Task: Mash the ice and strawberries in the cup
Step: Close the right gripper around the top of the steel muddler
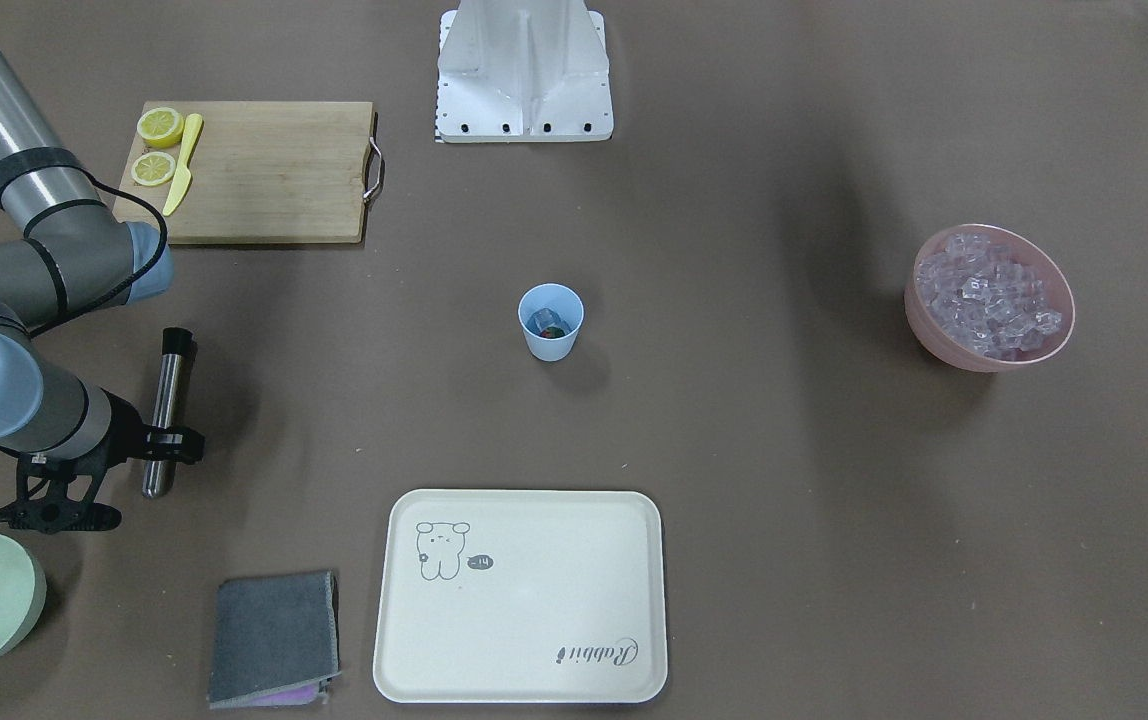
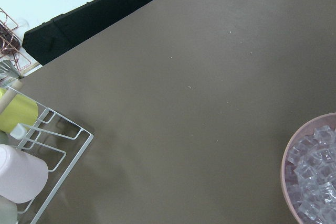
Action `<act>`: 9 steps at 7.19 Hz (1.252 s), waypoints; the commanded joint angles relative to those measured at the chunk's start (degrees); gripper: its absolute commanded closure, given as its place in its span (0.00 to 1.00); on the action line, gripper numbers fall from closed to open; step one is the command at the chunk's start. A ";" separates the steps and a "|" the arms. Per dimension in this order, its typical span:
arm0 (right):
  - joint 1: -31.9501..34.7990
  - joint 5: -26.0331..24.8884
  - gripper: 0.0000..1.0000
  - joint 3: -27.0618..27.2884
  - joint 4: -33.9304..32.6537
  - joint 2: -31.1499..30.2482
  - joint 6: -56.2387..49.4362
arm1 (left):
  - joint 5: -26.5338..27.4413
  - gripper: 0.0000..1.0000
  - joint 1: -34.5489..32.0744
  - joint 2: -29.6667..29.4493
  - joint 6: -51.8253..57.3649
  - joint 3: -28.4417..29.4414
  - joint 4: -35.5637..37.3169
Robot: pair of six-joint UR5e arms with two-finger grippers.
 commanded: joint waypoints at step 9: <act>5.64 0.45 1.00 7.52 4.35 0.95 0.09 | 0.27 0.03 2.10 -0.99 -0.09 0.22 0.70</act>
